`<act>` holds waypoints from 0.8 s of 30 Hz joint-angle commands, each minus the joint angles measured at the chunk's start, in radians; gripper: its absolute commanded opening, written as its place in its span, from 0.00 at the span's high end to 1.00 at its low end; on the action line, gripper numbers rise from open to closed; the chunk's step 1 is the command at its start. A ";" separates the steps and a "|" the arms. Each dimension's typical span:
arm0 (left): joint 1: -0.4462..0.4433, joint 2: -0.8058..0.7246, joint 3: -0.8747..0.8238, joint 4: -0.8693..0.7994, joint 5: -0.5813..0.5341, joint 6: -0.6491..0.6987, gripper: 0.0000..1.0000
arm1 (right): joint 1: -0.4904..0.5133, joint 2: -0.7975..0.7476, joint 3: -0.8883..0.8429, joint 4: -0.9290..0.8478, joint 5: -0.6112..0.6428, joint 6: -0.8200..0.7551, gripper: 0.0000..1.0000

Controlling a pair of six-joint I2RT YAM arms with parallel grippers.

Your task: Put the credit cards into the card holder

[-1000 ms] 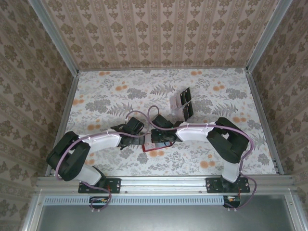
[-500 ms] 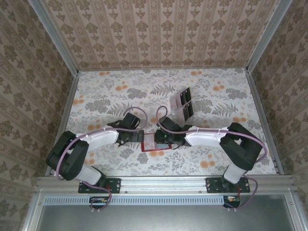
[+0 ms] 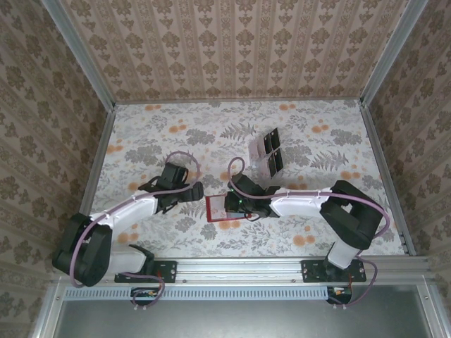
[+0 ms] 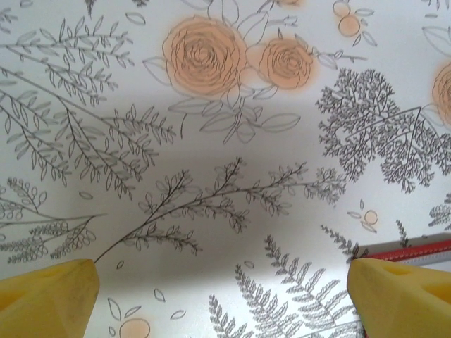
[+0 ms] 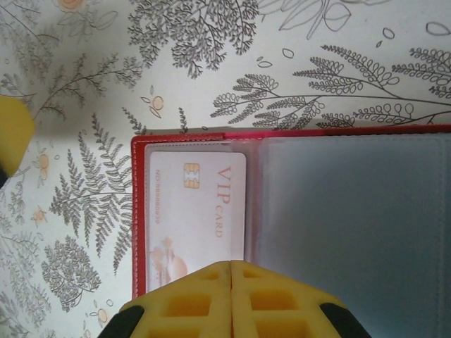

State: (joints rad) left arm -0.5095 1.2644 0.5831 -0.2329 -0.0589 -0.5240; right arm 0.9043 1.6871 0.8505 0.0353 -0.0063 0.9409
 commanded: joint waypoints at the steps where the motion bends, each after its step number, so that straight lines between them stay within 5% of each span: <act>1: 0.014 -0.032 -0.023 -0.022 0.024 -0.019 0.00 | 0.008 0.041 -0.004 0.028 0.014 0.028 0.92; 24: 0.048 -0.051 -0.013 -0.026 0.064 -0.004 0.00 | 0.028 0.098 0.076 0.063 -0.014 0.053 0.92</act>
State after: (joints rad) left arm -0.4694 1.2346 0.5667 -0.2401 -0.0174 -0.5240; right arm 0.9276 1.8080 0.9092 0.1036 -0.0143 0.9806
